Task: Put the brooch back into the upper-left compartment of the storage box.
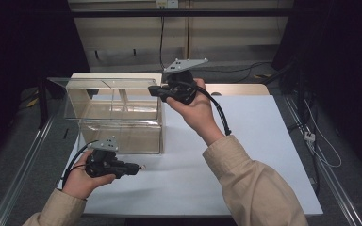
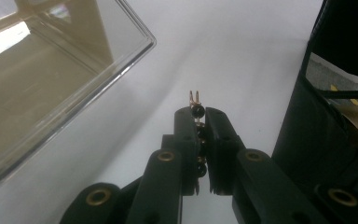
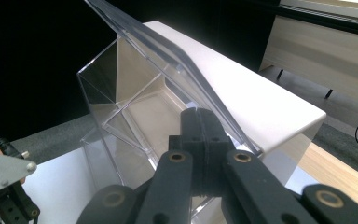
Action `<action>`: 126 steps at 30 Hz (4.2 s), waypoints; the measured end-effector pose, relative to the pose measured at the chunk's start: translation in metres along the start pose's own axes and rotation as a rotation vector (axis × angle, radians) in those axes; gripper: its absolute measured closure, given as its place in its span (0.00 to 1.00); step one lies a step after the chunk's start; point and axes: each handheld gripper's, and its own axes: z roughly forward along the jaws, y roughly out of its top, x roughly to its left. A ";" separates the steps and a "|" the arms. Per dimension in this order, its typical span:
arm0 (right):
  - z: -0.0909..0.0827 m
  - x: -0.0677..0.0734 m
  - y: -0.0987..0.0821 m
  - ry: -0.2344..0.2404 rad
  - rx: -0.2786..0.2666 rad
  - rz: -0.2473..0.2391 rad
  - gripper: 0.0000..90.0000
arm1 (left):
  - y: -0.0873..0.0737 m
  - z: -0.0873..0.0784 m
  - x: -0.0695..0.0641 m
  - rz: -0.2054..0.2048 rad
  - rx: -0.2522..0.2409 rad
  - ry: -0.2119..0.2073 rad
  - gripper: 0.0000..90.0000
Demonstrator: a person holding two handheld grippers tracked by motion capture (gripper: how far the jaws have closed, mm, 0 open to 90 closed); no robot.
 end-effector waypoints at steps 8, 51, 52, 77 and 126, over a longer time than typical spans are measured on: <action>-0.001 0.000 0.000 -0.003 0.002 -0.001 1.00 | 0.011 -0.013 0.001 -0.006 -0.020 0.008 0.94; -0.002 0.000 0.000 0.006 0.003 0.001 1.00 | 0.063 -0.069 0.009 0.006 -0.012 0.052 0.94; -0.001 0.000 0.000 0.007 0.002 0.002 1.00 | 0.064 -0.069 0.009 0.004 -0.008 0.054 0.94; -0.002 -0.002 -0.003 0.010 0.004 0.008 1.00 | 0.077 -0.088 0.018 -0.009 0.008 0.106 0.94; 0.001 -0.002 -0.004 0.026 0.021 0.022 1.00 | 0.092 -0.119 0.042 -0.047 0.026 0.199 0.94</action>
